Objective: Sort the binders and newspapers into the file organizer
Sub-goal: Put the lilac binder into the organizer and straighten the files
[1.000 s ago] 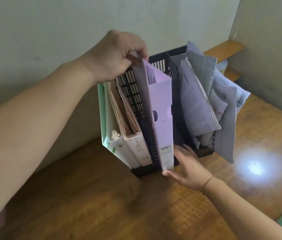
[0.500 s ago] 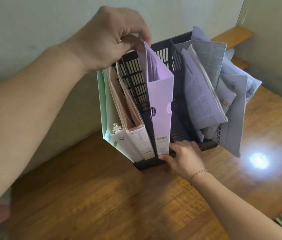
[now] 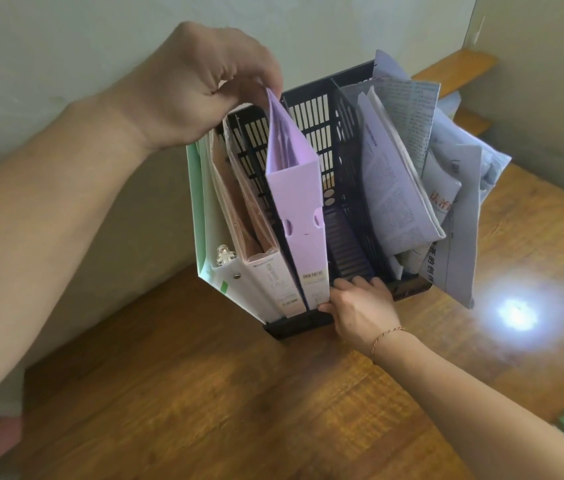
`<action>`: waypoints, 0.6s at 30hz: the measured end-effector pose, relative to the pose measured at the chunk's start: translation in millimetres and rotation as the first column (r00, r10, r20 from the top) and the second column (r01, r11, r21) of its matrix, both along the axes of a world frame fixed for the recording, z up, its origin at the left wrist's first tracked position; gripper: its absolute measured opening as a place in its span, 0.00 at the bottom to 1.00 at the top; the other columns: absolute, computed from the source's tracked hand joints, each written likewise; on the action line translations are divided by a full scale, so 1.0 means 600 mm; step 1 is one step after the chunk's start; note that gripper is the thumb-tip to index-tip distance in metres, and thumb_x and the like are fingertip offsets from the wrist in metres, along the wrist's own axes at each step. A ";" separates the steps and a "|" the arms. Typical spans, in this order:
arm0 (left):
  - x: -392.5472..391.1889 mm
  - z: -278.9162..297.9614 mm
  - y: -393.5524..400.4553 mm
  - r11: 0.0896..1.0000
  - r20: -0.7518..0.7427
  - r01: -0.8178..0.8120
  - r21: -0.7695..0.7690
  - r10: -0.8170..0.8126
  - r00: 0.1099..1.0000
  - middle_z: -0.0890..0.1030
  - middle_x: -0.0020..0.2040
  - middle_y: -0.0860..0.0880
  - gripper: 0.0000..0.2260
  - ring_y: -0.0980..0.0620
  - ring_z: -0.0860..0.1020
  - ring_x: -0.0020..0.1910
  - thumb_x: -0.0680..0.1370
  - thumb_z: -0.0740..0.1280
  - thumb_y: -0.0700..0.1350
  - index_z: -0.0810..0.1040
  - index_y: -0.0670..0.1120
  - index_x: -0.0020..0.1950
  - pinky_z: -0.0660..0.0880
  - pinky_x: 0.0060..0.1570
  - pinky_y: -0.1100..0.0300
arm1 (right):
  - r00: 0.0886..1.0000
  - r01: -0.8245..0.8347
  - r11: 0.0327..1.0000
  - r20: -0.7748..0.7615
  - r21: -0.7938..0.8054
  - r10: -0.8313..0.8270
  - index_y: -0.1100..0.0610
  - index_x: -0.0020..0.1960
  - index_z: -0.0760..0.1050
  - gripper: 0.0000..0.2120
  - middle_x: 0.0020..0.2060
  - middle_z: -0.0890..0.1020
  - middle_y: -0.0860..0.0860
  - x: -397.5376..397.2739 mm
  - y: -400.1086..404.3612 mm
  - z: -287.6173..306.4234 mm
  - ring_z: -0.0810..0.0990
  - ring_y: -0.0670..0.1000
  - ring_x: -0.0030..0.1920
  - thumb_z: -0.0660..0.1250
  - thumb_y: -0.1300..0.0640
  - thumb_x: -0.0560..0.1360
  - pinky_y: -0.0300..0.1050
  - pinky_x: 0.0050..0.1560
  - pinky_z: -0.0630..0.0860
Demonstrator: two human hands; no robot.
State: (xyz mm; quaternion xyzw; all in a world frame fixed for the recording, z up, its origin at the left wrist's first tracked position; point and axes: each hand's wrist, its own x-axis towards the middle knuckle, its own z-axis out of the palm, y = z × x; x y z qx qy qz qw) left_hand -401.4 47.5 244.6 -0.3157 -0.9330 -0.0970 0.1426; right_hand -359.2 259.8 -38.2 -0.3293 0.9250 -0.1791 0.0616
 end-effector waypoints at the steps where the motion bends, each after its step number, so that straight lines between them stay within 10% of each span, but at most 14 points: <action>1: -0.004 -0.002 0.000 1.000 0.005 0.007 -0.023 -0.007 1.000 0.80 0.49 0.39 0.09 0.53 0.76 0.50 0.79 0.61 0.34 0.81 0.36 0.52 0.71 0.53 0.70 | 1.000 -0.022 1.000 0.017 0.018 0.021 0.49 0.59 0.76 0.13 0.51 0.80 0.48 -0.002 -0.002 0.002 0.75 0.55 0.51 0.58 0.47 0.79 0.49 0.49 0.64; 9: -0.037 0.002 -0.014 0.976 0.143 0.034 -0.216 -0.002 0.990 0.77 0.50 0.44 0.31 0.47 0.71 0.53 0.78 0.53 0.68 0.77 0.41 0.52 0.64 0.57 0.67 | 0.996 -0.084 0.995 -0.017 0.061 0.085 0.50 0.64 0.72 0.19 0.56 0.79 0.49 -0.005 0.003 0.005 0.71 0.56 0.56 0.56 0.44 0.77 0.53 0.53 0.67; 13: -0.040 -0.004 -0.019 0.971 0.120 0.013 -0.239 0.016 0.993 0.76 0.49 0.44 0.20 0.44 0.74 0.49 0.79 0.60 0.62 0.75 0.44 0.51 0.71 0.54 0.53 | 0.999 0.011 0.994 -0.028 -0.109 -0.014 0.54 0.77 0.53 0.41 0.64 0.76 0.51 0.008 0.002 0.008 0.66 0.57 0.67 0.57 0.33 0.72 0.56 0.63 0.66; 18: -0.041 -0.012 -0.026 0.955 0.127 -0.085 -0.283 0.125 0.984 0.78 0.48 0.46 0.08 0.39 0.78 0.46 0.72 0.61 0.45 0.73 0.54 0.50 0.76 0.48 0.38 | 0.996 -0.013 0.955 0.077 -0.298 0.038 0.53 0.78 0.41 0.40 0.70 0.70 0.50 0.013 -0.017 0.008 0.62 0.53 0.72 0.58 0.39 0.77 0.53 0.71 0.56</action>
